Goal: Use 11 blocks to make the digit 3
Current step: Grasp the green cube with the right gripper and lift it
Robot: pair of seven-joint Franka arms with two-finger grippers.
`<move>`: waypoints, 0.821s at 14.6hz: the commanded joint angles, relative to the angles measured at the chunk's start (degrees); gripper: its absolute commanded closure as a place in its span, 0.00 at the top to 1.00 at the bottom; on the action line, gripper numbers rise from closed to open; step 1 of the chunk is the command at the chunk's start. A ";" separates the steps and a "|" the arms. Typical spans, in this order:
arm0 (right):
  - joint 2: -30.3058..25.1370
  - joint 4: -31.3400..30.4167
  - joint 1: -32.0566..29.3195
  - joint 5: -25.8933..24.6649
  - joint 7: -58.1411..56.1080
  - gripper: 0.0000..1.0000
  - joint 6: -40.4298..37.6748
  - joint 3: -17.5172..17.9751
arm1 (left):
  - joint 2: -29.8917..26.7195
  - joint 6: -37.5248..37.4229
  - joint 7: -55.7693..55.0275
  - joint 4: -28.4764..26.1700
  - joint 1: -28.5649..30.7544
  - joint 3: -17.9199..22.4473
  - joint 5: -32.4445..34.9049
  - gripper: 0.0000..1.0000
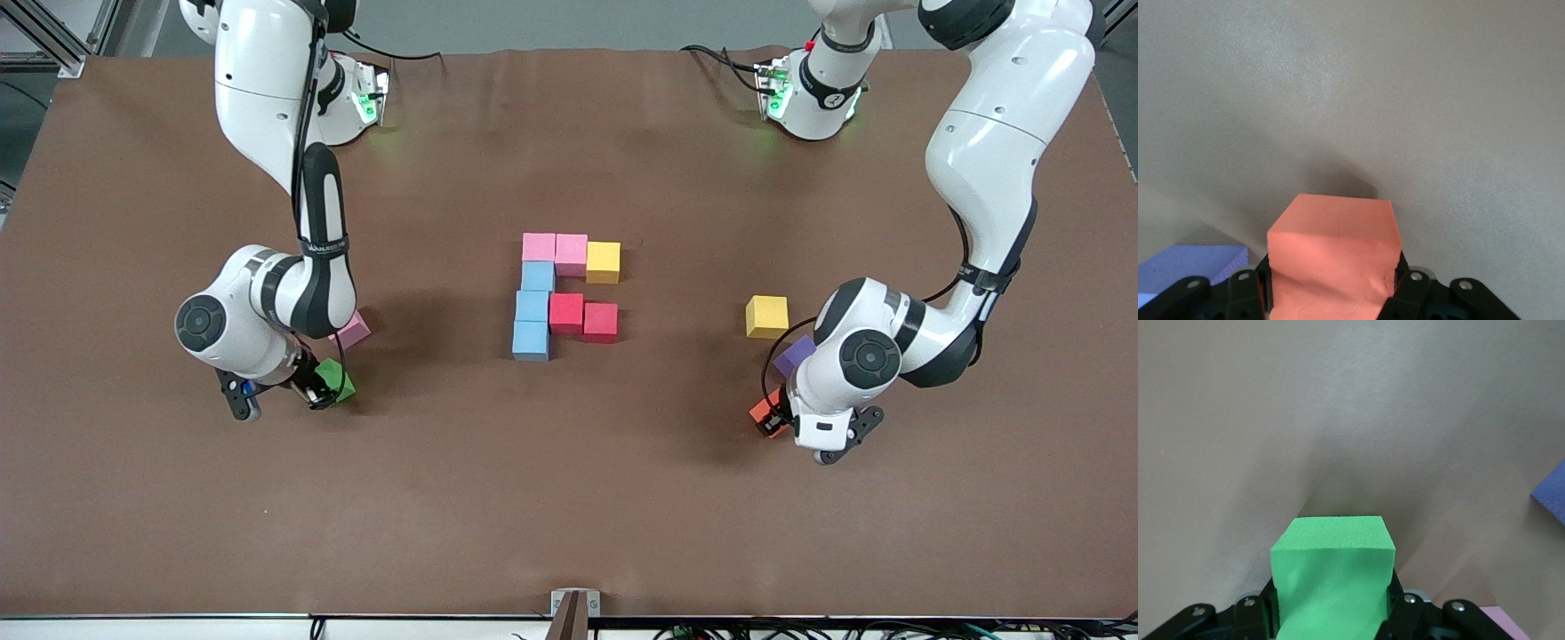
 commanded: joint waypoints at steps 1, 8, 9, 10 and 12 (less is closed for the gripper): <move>-1.25 1.80 1.55 0.52 -3.03 0.01 -1.91 0.42 | 0.14 -0.65 0.64 0.47 0.25 -0.28 0.64 0.44; -1.08 13.31 5.16 0.25 -12.34 0.00 -11.94 0.50 | 0.14 -0.65 0.64 0.47 0.43 -0.28 0.56 0.44; -1.08 14.37 5.77 0.08 -14.62 0.00 -11.85 0.59 | 0.14 -0.65 0.64 0.47 0.43 -0.28 0.56 0.44; -0.99 15.25 6.56 -0.88 -17.08 0.00 -11.85 0.59 | 0.14 -0.65 0.64 0.47 0.34 -0.28 0.56 0.44; -0.90 16.66 7.71 -4.47 -23.84 0.00 -11.85 0.68 | 0.14 -0.65 0.55 0.47 0.43 -0.28 0.56 0.44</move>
